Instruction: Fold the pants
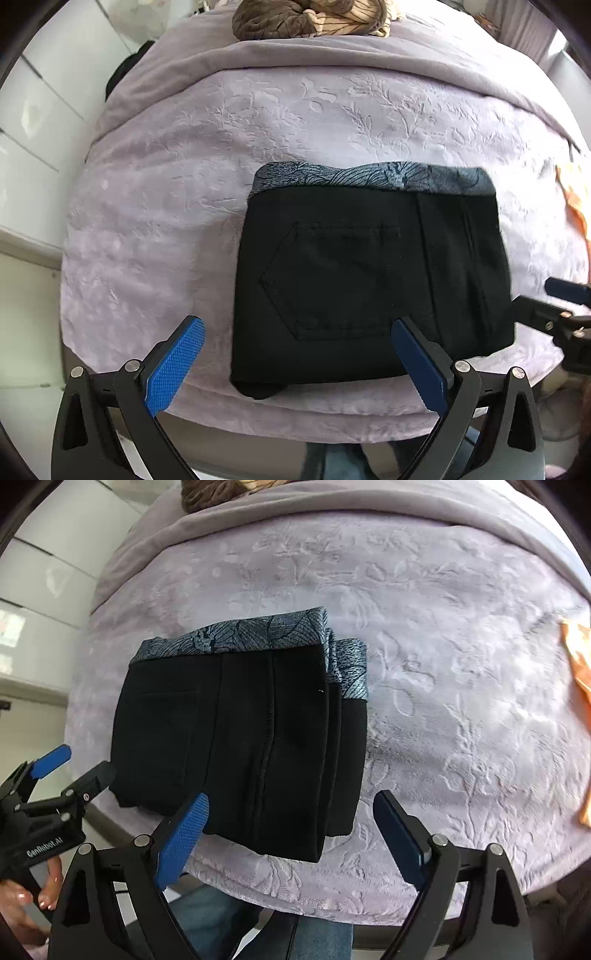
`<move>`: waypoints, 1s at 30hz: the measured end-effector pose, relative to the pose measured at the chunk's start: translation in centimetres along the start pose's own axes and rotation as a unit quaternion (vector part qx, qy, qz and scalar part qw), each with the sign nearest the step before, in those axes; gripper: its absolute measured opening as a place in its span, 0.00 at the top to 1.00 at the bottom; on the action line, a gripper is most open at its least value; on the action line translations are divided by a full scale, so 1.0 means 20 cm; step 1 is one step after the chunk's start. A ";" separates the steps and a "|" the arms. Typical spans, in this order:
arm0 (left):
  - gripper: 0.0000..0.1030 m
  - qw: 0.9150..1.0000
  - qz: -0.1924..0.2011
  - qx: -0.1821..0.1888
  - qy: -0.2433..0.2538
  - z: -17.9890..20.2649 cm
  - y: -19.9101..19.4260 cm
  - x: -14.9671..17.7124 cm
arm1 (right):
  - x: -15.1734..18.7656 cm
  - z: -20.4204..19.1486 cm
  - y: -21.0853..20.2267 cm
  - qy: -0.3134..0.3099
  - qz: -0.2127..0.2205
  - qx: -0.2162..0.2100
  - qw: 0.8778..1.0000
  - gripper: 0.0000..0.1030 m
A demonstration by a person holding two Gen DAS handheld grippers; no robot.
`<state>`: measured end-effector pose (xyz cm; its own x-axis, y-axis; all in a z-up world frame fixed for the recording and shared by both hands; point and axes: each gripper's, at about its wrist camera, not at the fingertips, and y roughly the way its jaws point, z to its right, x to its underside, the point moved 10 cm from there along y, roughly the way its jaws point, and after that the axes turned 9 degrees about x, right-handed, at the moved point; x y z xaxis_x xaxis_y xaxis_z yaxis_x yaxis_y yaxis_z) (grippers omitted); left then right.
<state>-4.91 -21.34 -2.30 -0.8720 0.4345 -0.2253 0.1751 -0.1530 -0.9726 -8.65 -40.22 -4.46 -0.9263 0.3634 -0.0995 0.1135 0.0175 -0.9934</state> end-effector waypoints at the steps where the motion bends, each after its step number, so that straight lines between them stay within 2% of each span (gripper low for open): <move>1: 0.01 1.000 0.002 -0.001 0.004 -0.01 0.00 0.01 | 0.01 -0.01 0.00 0.006 0.002 0.002 1.000 0.10; 4: 0.01 1.000 0.001 0.009 0.002 -0.02 0.00 0.05 | 0.04 -0.06 -0.01 0.018 0.003 0.011 1.000 0.10; 9: 0.01 1.000 0.001 -0.006 0.016 -0.07 -0.01 0.10 | 0.08 -0.12 -0.03 0.031 0.015 0.028 0.999 0.10; 15: 0.01 1.000 0.004 -0.001 0.007 -0.13 -0.04 0.13 | 0.12 -0.18 -0.06 0.051 0.027 0.037 0.998 0.10; 19: 0.01 1.000 0.007 0.000 0.003 -0.14 -0.05 0.13 | 0.16 -0.22 -0.08 0.041 0.031 0.053 0.997 0.10; 30: 0.01 1.000 0.011 0.010 0.009 -0.13 -0.06 0.13 | 0.20 -0.20 -0.11 0.049 0.040 0.078 0.995 0.10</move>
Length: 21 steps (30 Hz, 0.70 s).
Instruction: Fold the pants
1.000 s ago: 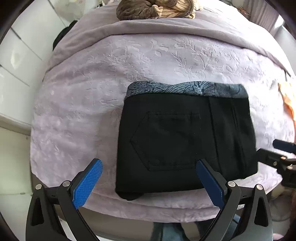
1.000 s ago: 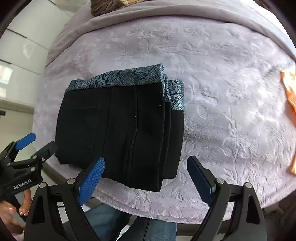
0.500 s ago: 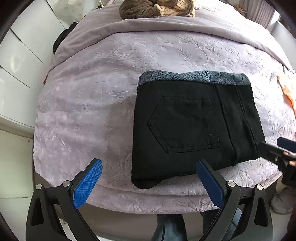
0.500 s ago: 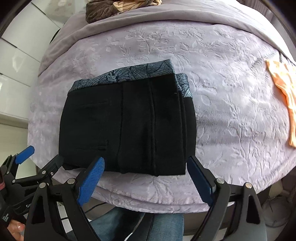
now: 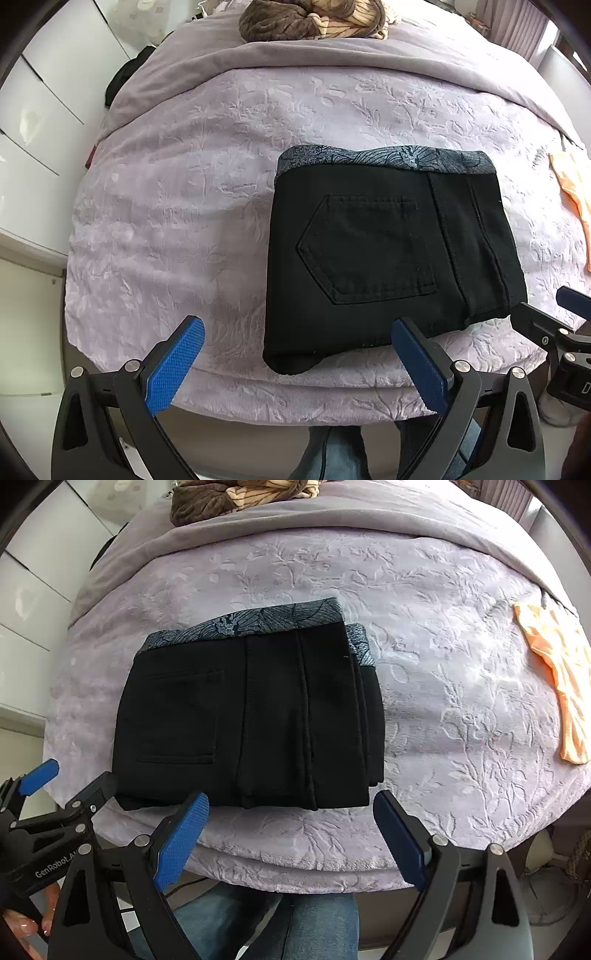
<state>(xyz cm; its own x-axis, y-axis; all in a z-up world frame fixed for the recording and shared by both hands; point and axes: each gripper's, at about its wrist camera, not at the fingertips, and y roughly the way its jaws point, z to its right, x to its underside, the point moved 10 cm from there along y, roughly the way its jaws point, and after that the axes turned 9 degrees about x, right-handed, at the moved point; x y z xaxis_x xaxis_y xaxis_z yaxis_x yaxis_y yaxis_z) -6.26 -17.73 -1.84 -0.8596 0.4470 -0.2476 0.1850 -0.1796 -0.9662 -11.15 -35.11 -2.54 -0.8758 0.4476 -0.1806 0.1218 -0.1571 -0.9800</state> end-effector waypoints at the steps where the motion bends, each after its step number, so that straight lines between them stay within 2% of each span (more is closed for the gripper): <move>1: 0.01 1.000 0.000 0.001 0.001 0.00 0.00 0.00 | 0.00 0.00 0.00 0.000 0.001 0.002 1.000 0.10; 21: 0.01 1.000 0.007 0.003 -0.003 0.02 -0.03 0.01 | 0.02 0.01 -0.06 0.003 0.013 0.012 1.000 0.10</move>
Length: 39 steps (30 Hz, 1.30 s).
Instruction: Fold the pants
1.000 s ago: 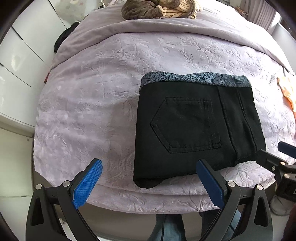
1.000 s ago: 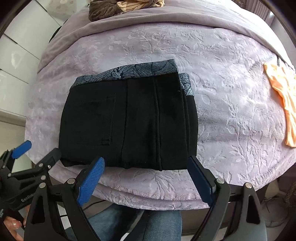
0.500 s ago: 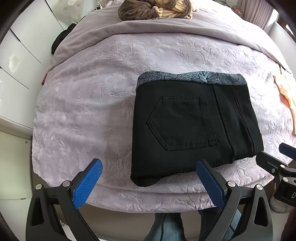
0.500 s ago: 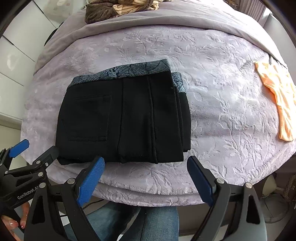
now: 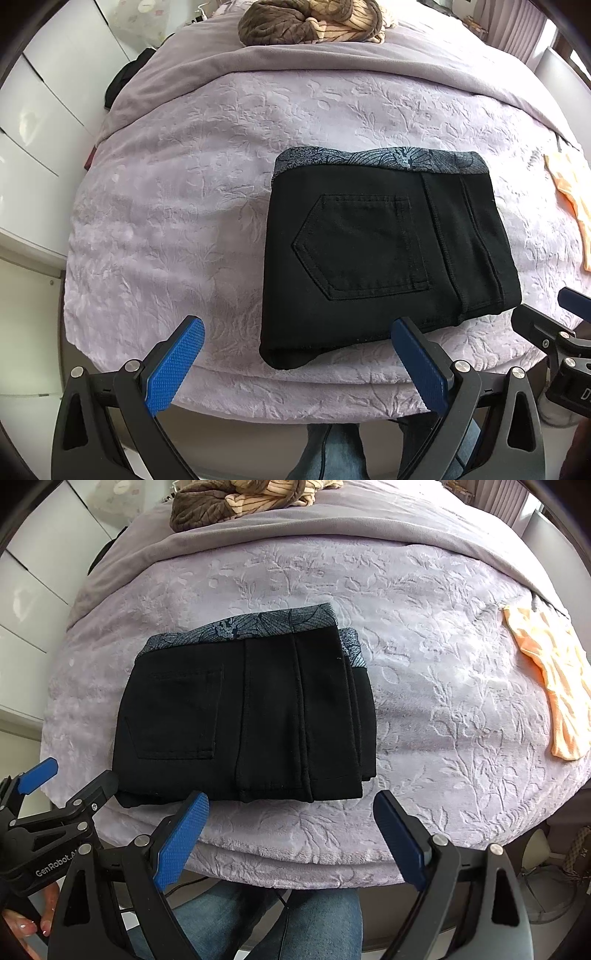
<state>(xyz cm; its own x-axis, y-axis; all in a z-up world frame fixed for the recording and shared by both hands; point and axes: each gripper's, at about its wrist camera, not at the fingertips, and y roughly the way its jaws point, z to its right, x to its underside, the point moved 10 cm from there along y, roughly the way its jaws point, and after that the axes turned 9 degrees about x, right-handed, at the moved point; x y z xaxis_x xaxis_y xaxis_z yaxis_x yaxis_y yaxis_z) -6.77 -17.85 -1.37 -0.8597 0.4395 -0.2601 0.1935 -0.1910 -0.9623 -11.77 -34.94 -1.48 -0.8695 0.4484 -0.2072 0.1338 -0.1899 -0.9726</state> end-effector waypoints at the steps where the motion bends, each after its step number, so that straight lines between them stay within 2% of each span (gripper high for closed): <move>1: 0.01 1.000 0.000 0.000 0.000 0.00 0.00 0.00 | 0.00 0.00 0.00 0.000 0.001 0.000 1.000 0.10; 39: 0.01 1.000 0.001 -0.002 0.012 0.02 0.00 0.02 | 0.01 -0.01 0.02 -0.010 -0.001 0.000 1.000 0.10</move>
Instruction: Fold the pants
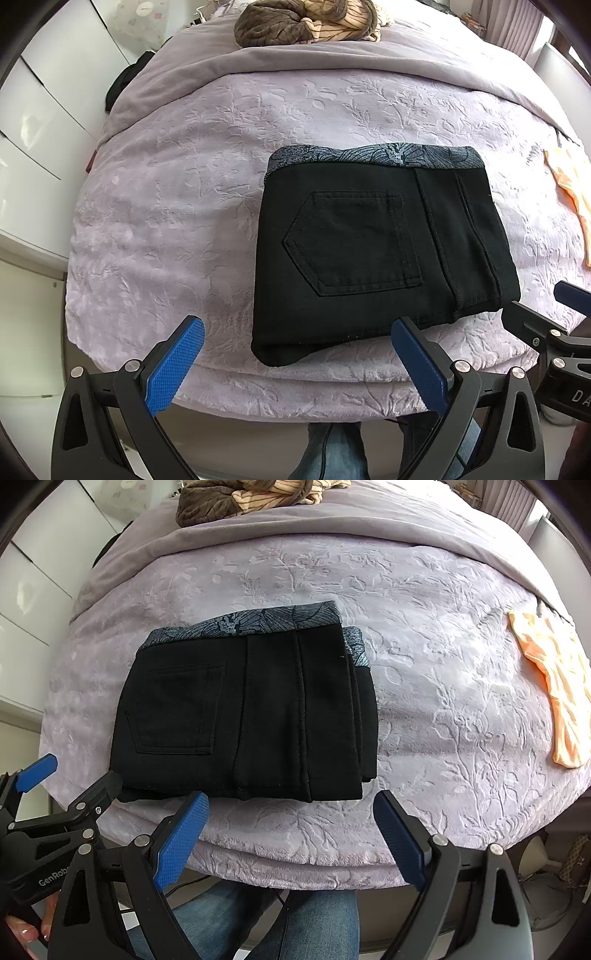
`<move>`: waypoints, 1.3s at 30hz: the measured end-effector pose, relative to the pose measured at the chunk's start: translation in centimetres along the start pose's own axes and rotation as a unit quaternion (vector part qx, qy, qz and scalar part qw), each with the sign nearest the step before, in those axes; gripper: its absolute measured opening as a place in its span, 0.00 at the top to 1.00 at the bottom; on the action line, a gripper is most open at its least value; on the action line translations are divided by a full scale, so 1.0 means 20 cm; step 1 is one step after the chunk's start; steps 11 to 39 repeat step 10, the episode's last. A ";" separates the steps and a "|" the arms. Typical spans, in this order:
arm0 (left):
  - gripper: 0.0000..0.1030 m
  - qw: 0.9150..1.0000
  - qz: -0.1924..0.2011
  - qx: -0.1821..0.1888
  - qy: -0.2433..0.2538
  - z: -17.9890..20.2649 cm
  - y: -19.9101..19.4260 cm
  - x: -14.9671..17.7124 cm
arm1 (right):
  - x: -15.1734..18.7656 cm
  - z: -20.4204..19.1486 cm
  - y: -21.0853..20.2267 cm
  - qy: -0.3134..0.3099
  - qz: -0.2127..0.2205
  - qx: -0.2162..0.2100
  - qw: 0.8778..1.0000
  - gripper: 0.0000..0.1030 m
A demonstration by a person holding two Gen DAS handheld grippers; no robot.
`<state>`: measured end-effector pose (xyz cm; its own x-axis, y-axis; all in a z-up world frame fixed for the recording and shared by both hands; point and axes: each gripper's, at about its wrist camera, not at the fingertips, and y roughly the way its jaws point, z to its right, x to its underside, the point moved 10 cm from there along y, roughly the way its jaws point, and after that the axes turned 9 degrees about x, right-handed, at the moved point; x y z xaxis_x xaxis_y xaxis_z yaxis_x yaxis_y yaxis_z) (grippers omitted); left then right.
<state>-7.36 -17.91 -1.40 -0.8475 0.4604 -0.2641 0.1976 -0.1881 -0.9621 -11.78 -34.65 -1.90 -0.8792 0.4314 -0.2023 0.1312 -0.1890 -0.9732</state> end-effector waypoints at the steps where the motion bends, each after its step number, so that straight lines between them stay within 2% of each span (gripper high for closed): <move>1: 0.01 1.000 0.000 0.000 0.001 0.00 0.00 0.00 | 0.00 0.00 0.00 -0.001 0.000 0.000 1.000 0.10; 39: 0.02 1.000 0.004 0.004 0.004 0.02 0.00 -0.02 | -0.02 -0.01 0.01 -0.004 -0.004 0.003 1.000 0.10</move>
